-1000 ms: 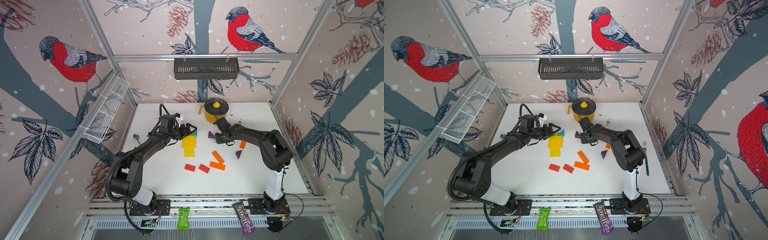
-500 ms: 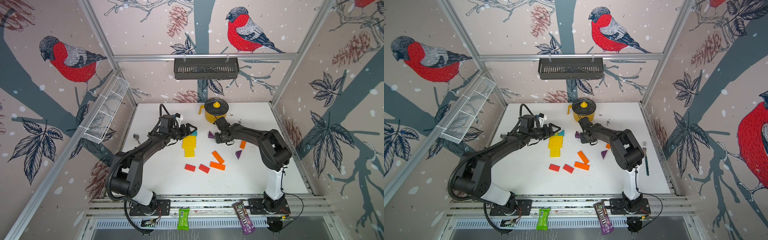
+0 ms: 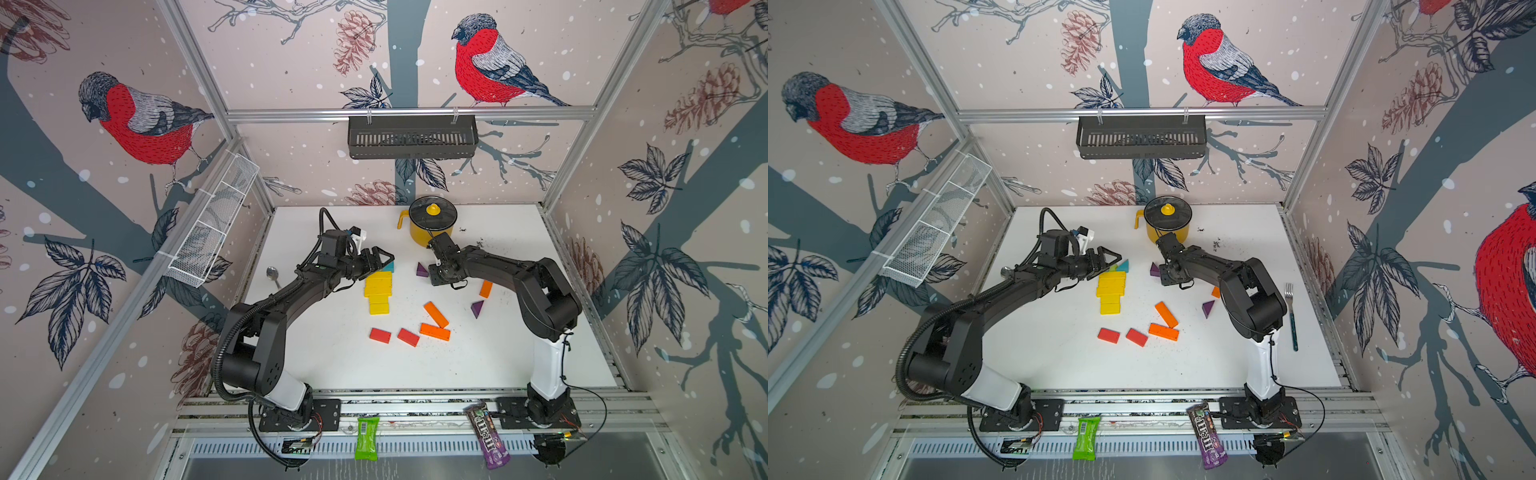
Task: Assemble a carrot with building blocks
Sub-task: Assemble the building block at the center of the board.
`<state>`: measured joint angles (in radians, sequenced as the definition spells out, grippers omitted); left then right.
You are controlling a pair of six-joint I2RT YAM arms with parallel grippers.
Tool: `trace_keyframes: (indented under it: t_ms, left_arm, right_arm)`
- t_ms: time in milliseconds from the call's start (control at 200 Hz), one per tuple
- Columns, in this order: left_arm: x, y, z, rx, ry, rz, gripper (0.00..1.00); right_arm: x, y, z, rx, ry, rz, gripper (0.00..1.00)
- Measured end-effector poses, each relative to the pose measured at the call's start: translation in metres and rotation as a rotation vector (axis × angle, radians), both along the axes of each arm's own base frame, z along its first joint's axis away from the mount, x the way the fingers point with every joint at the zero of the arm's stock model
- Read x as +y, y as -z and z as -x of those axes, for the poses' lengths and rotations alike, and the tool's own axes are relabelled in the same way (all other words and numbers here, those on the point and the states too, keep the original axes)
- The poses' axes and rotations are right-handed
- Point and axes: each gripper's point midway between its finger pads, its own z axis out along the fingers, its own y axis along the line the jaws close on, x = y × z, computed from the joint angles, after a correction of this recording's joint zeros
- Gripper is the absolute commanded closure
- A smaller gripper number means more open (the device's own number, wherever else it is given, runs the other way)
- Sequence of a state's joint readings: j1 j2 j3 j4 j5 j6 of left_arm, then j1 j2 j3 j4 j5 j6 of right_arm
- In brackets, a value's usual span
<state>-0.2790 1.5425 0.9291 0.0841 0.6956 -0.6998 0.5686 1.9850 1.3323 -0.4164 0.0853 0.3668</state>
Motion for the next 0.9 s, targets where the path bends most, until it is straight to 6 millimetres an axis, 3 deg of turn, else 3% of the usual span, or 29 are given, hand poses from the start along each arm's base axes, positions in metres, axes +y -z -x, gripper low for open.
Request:
trace_keyframes:
  t_ms: [245, 435, 625, 901]
  left_arm:
    - [0.000, 0.000, 0.000, 0.000, 0.000, 0.000, 0.19]
    - [0.000, 0.000, 0.000, 0.000, 0.000, 0.000, 0.20]
    - [0.000, 0.000, 0.000, 0.000, 0.001, 0.000, 0.20]
    - [0.000, 0.000, 0.000, 0.000, 0.001, 0.000, 0.19]
  right_arm:
    - [-0.010, -0.024, -0.008, -0.048, 0.033, -0.024, 0.55]
    - [-0.028, -0.015, -0.020, -0.042, 0.107, 0.013, 0.55]
    - [-0.030, 0.001, -0.017, -0.004, 0.109, 0.035, 0.55]
    - [-0.028, 0.004, -0.021, 0.001, 0.107, 0.033, 0.53]
